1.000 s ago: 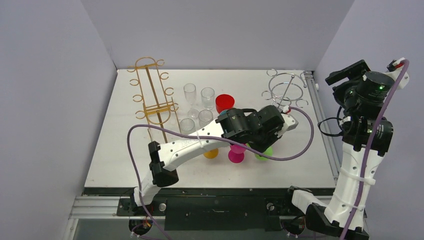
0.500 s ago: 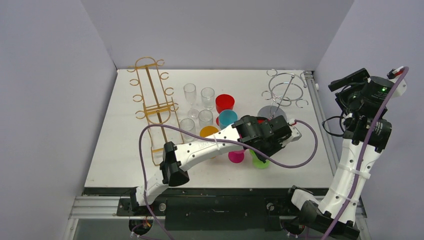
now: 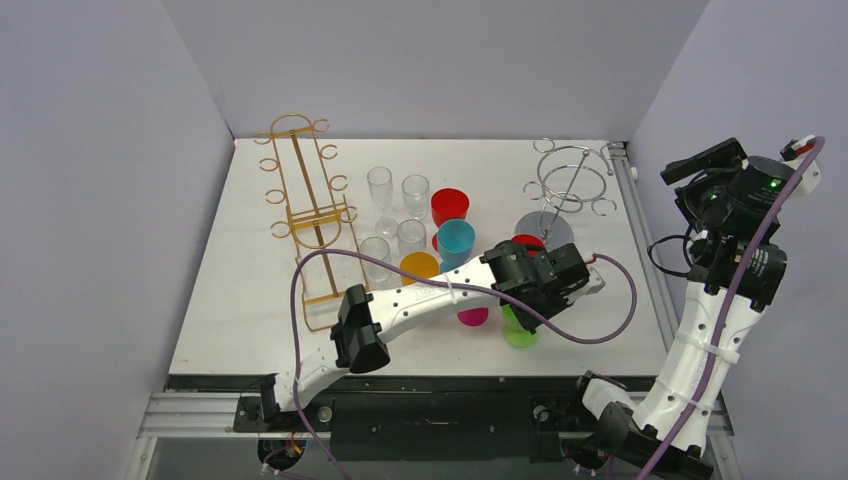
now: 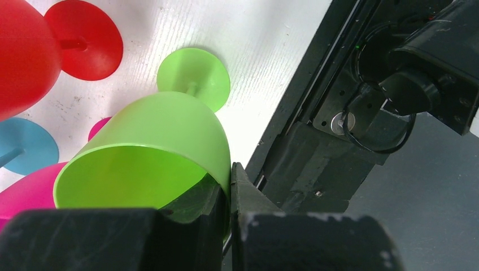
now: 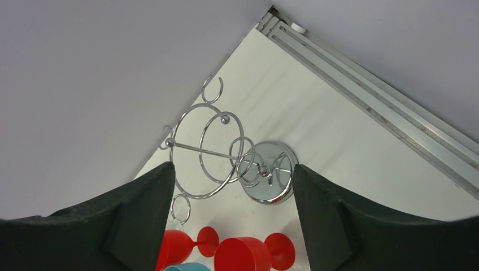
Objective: Take the wine glass off the wine glass rack
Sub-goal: Place the wine glass at the center of the board.
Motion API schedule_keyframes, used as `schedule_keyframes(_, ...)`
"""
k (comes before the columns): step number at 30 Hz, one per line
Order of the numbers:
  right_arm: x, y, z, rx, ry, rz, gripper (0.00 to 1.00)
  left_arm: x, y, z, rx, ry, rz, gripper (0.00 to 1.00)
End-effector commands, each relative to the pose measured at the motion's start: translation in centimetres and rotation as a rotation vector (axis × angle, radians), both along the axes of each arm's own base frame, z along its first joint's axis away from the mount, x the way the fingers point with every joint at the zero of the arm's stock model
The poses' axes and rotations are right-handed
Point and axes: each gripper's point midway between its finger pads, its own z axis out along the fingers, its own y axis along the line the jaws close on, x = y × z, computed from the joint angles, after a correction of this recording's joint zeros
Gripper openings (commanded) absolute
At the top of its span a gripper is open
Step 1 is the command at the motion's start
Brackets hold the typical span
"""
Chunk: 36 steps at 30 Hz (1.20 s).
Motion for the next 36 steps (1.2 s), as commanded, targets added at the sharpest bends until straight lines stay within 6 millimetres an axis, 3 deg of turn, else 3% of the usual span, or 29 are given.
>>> schedule_keyframes(1, -0.2, 0.1, 1.2, -0.027, -0.04, 0.017, 0.72, 0.1, -1.5, 0.6, -0.057, -0.01, -0.005, 0.0)
schedule_keyframes(7, -0.1, 0.1, 1.1, -0.022, -0.042, 0.024, 0.72, 0.2, -1.4, 0.2, -0.044, -0.012, 0.0, 0.05)
schedule_keyframes(13, -0.1, 0.2, 1.5, -0.018, -0.052, 0.029, 0.72, 0.2, -1.5, 1.2, -0.068, -0.017, 0.002, 0.15)
schedule_keyframes(23, -0.1, 0.5, 2.1, -0.017, -0.063, 0.036, 0.72, 0.3, -1.4, 5.0, -0.153, -0.037, 0.008, 0.33)
schedule_keyframes(36, 0.0, 0.7, 2.2, -0.007, -0.066, 0.046, 0.72, 0.1, 0.0, 12.0, -0.305, -0.072, 0.022, 0.52)
